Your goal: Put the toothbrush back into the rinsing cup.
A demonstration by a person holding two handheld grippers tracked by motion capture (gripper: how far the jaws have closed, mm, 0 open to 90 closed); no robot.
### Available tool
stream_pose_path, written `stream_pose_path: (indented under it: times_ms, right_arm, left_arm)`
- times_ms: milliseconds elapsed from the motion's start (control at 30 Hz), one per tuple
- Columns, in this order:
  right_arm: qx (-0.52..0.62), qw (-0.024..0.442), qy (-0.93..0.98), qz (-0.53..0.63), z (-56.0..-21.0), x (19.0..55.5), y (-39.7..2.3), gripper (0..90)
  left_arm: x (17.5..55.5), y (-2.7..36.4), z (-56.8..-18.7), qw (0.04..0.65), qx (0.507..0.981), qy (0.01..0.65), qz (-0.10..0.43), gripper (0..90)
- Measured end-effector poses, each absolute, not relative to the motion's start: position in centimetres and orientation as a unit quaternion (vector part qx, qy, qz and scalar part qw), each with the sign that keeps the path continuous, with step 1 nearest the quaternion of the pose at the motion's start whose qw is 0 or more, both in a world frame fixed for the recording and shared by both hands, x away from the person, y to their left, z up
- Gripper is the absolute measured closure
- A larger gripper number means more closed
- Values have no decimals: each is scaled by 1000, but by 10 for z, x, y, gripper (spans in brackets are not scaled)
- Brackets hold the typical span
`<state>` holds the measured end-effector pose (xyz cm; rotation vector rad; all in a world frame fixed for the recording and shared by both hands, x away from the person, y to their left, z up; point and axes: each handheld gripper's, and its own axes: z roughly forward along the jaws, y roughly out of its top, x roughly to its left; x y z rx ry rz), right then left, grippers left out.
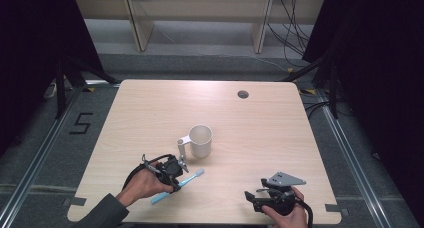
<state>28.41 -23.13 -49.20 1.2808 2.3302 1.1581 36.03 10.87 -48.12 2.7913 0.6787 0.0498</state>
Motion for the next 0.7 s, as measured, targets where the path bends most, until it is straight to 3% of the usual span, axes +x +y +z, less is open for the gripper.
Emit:
stream_pose_path:
  times_ms: [700]
  right_arm:
    - [427,120,801,402,-493,285,-231,241]
  left_arm:
    - [370,90,-479,54,971,235,4,774]
